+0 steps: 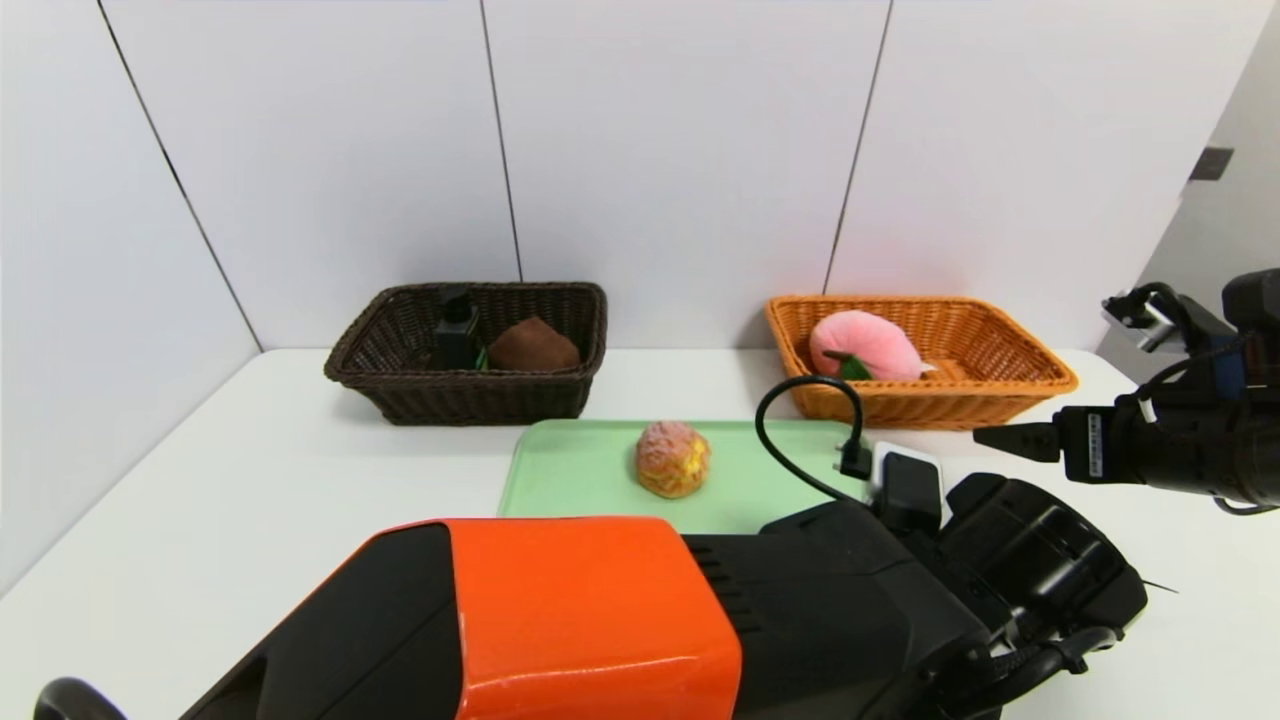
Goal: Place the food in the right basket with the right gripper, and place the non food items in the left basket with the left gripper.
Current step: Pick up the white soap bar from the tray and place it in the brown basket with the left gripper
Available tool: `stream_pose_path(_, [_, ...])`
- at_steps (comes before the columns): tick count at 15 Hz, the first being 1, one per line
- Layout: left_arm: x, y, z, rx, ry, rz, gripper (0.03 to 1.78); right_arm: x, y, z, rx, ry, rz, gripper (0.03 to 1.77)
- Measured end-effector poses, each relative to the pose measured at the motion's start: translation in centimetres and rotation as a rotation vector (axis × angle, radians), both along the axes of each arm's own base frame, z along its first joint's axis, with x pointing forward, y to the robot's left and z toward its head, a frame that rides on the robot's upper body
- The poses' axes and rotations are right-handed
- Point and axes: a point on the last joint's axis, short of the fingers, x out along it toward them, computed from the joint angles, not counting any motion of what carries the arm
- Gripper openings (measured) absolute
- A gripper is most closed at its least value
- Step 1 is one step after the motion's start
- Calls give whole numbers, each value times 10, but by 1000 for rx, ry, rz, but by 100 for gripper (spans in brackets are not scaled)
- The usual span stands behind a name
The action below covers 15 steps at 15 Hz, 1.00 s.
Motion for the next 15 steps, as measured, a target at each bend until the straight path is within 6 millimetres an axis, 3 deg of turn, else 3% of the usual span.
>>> stream_pose_path(5, [-2, 6, 22, -42, -13, -8, 98, 0, 1, 0, -1, -1, 3, 171])
stream_pose_path(9, [0, 23, 61, -110, -43, -9, 97, 2, 1, 2, 3, -9, 1, 171])
stream_pose_path(11, [15, 44, 88, -135, -80, 21, 97, 4, 1, 3, 5, -12, -1, 171])
stream_pose_path(15, [63, 117, 146, -203, -141, 139, 97, 6, 1, 0, 4, 0, -2, 171])
